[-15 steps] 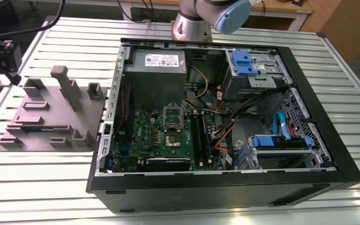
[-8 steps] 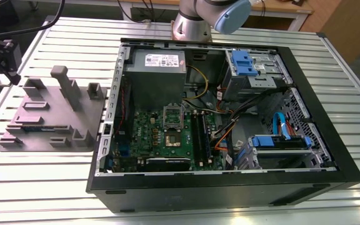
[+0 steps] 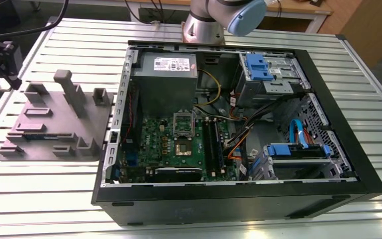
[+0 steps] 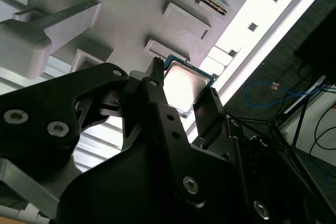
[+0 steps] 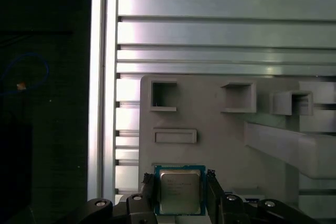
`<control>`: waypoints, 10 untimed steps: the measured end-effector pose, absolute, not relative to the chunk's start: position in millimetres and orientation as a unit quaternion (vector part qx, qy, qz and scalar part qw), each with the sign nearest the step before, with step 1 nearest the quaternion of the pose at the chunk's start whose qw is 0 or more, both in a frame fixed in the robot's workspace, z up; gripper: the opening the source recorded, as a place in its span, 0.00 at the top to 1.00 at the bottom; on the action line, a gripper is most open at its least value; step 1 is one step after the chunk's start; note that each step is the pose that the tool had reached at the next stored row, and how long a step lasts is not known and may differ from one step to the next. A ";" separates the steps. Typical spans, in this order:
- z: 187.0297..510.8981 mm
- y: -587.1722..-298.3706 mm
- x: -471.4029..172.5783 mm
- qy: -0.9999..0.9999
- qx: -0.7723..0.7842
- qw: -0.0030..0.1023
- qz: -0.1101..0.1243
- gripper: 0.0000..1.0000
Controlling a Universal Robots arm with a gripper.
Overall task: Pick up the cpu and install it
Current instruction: 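Pick up the cpu and move it towards the insertion slot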
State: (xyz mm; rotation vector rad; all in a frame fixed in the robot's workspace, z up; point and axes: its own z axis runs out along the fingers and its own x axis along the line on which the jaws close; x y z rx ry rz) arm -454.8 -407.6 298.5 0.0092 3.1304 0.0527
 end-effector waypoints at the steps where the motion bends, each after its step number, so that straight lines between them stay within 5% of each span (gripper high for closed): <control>1: 298.7 -407.6 -454.8 1.000 0.003 0.005 0.017 0.53; 10: 301.7 -407.6 -454.8 1.000 0.003 0.005 0.017 0.53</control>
